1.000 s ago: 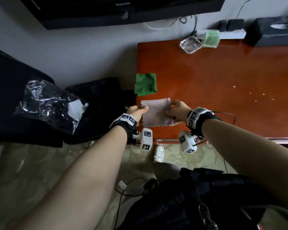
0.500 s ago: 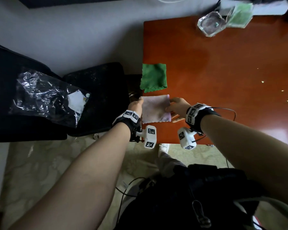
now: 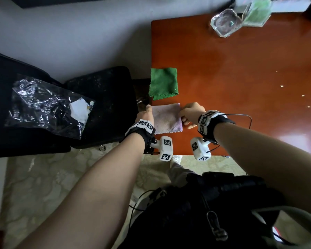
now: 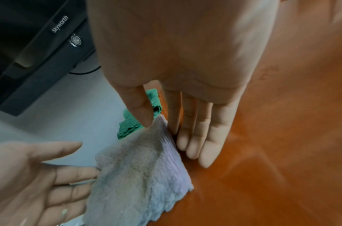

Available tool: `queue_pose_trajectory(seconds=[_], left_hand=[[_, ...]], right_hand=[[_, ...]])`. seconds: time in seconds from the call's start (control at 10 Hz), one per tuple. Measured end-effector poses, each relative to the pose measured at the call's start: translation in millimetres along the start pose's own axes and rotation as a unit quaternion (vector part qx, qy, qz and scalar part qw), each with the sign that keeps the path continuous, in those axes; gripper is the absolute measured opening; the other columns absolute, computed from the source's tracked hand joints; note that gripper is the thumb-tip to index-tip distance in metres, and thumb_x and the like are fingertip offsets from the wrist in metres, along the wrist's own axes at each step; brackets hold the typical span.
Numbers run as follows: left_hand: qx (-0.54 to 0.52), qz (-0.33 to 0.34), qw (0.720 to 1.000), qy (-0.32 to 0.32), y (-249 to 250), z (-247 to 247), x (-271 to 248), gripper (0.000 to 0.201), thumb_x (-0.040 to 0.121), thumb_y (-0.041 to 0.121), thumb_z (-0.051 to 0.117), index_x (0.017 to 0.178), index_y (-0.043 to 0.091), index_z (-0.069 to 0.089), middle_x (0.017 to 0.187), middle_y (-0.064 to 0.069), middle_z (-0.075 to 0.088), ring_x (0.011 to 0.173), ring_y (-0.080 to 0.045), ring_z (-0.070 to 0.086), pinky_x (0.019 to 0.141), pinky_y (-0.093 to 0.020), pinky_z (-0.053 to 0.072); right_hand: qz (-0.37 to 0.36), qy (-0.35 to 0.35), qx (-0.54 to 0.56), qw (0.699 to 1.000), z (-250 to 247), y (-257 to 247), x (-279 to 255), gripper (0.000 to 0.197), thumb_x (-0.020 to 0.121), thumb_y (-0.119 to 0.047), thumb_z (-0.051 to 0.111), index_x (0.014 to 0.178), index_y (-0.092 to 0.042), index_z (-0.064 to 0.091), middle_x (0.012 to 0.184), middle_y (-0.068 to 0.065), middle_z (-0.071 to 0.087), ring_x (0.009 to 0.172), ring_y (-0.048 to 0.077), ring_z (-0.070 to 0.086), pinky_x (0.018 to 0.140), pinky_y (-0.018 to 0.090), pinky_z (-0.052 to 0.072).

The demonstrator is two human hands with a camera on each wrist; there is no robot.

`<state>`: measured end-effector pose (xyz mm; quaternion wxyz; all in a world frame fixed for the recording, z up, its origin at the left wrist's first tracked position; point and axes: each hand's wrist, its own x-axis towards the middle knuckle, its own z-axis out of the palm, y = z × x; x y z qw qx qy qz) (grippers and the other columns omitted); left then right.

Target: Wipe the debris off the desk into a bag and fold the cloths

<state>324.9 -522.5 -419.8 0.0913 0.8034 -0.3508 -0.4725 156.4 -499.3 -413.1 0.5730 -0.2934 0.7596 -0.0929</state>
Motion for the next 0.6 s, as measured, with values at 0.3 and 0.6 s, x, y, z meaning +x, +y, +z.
queue_pose_trajectory(seconds=[0.3, 0.6], left_hand=[[-0.037, -0.019, 0.999, -0.001, 0, -3, 1, 0.061, 0.096, 0.058, 0.044, 0.119, 0.004, 0.058, 0.106, -0.015, 0.062, 0.093, -0.032, 0.059, 0.093, -0.04, 0.05], [0.046, 0.074, 0.996, 0.014, 2, -13, 0, 0.05, 0.099, 0.044, 0.045, 0.103, 0.0, 0.067, 0.108, -0.019, 0.069, 0.102, -0.038, 0.064, 0.09, -0.039, 0.05]], right_hand=[[-0.019, 0.005, 0.008, 1.0, 2, 5, -4, 0.017, 0.086, -0.012, 0.058, 0.1, -0.006, 0.065, 0.083, 0.013, 0.07, 0.068, 0.025, 0.066, 0.069, 0.046, 0.061], [-0.06, 0.057, -0.045, 0.996, -12, 10, -10, 0.02, 0.085, -0.014, 0.052, 0.091, -0.008, 0.07, 0.078, 0.009, 0.073, 0.073, 0.025, 0.072, 0.069, 0.04, 0.061]])
